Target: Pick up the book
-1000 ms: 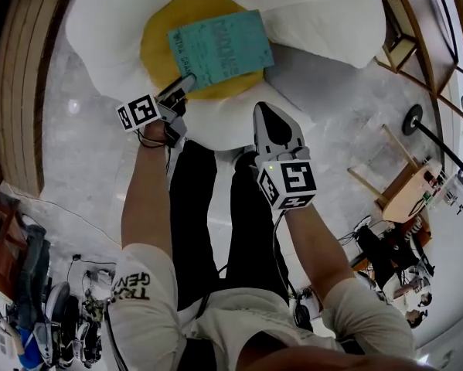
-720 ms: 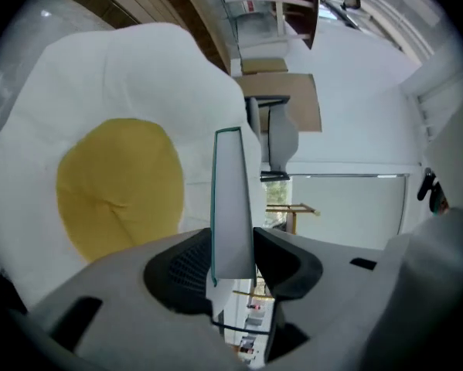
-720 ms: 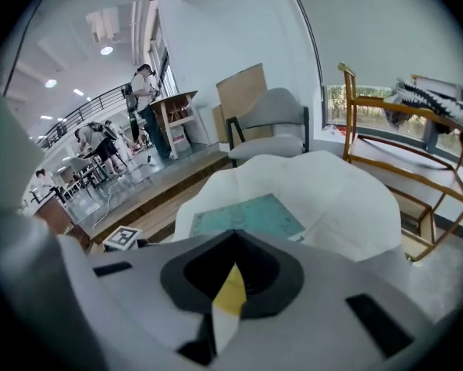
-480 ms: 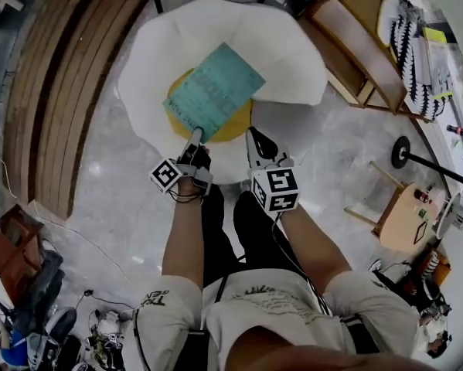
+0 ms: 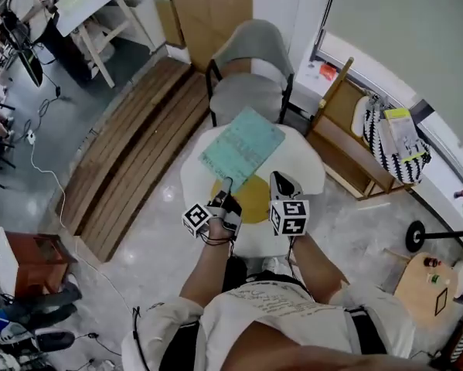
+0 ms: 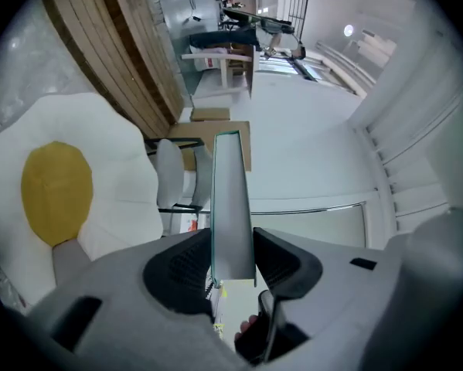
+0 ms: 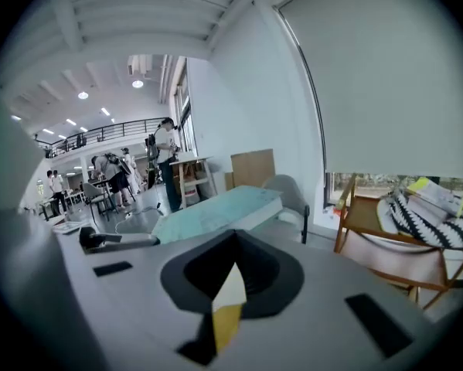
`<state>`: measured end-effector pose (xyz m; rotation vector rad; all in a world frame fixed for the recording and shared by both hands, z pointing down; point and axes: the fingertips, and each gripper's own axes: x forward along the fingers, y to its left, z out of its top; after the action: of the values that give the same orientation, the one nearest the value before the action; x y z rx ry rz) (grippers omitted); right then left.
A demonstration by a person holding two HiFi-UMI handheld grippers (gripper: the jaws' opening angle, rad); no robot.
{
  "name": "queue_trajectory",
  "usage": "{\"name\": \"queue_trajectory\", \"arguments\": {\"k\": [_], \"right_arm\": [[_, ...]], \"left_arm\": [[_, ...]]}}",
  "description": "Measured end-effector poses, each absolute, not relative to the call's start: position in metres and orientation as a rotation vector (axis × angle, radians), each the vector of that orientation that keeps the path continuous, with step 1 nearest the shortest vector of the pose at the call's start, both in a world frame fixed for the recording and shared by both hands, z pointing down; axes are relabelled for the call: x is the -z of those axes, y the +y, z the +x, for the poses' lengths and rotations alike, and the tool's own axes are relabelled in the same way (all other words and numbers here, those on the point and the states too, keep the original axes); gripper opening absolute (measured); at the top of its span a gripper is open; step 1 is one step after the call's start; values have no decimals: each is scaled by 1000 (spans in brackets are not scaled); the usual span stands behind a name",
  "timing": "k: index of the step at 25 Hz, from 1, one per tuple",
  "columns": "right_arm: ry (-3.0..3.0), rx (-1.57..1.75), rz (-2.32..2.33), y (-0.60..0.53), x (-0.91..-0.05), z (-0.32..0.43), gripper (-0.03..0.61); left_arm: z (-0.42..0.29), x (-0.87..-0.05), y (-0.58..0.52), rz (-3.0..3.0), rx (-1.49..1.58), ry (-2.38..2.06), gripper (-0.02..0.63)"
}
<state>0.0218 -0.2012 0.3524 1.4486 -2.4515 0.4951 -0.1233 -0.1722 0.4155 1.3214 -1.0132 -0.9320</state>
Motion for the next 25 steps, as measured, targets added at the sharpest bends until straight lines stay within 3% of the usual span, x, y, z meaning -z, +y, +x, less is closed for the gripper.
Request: {"name": "queue_trajectory", "arguments": {"k": [11, 25], "right_arm": [[-2635, -382, 1570, -208, -219, 38, 26], [-2691, -268, 1477, -192, -194, 14, 26]], "left_arm": [[-124, -248, -169, 1465, 1033, -1098, 184], [-139, -233, -152, 1419, 1090, -1099, 181]]}}
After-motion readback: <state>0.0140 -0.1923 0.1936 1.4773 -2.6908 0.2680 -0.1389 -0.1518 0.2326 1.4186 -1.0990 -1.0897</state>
